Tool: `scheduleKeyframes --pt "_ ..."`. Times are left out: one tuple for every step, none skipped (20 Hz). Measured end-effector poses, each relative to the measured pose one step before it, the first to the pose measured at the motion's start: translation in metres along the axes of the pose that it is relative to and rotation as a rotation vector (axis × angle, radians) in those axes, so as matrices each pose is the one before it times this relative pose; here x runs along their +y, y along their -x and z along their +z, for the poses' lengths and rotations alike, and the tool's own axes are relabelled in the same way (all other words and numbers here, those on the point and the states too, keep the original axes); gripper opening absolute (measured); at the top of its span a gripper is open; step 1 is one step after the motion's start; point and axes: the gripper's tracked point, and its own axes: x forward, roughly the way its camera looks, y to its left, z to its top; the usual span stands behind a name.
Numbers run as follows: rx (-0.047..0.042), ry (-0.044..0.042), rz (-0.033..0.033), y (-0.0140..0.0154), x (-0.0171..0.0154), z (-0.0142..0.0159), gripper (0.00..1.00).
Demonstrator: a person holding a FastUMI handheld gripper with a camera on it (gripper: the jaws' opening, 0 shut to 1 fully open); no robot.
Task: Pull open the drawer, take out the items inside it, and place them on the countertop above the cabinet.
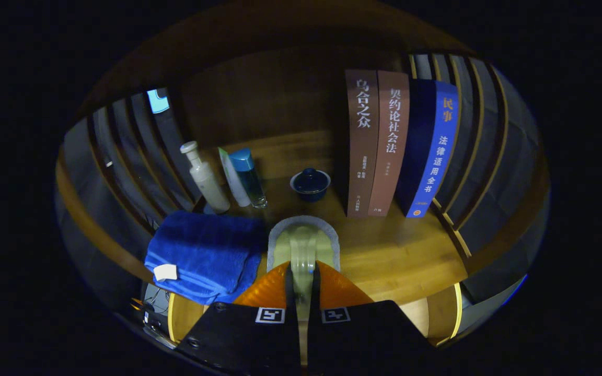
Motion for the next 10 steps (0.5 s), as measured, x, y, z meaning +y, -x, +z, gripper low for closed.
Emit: scheduleKeyframes --pt "0.00958 0.00254 0.00037 -0.00835 0.00114 0.00239 0.11" --pt "0.00989 0.00289 -0.00336 -0.00861 -0.00127 0.00219 0.11" --pt "0.01161 0.00053 -0.00024 -0.00726 0.00139 0.00114 0.11" --pt "0.01780 0.00242 -0.00532 -0.00872 -0.00134 -0.00159 0.11" --pt "0.01984 0.00020 -0.00412 -0.00718 -0.00459 -0.00135 0.11" --pt "0.01561 -0.00201 -0.00193 -0.00496 -0.00059 -0.00159 0.11" --pt "0.01074 -0.00349 -0.00217 -0.00480 -0.00015 -0.00189 0.11" --pt "0.00873 -0.00853 -0.00220 -0.00088 -0.00089 -0.00125 0.11" --pt "-0.00524 -0.00685 0.00451 -0.00542 0.00070 0.00275 0.14" --pt "-0.00510 -0.00840 -0.00355 -0.00142 -0.00147 0.00174 0.16"
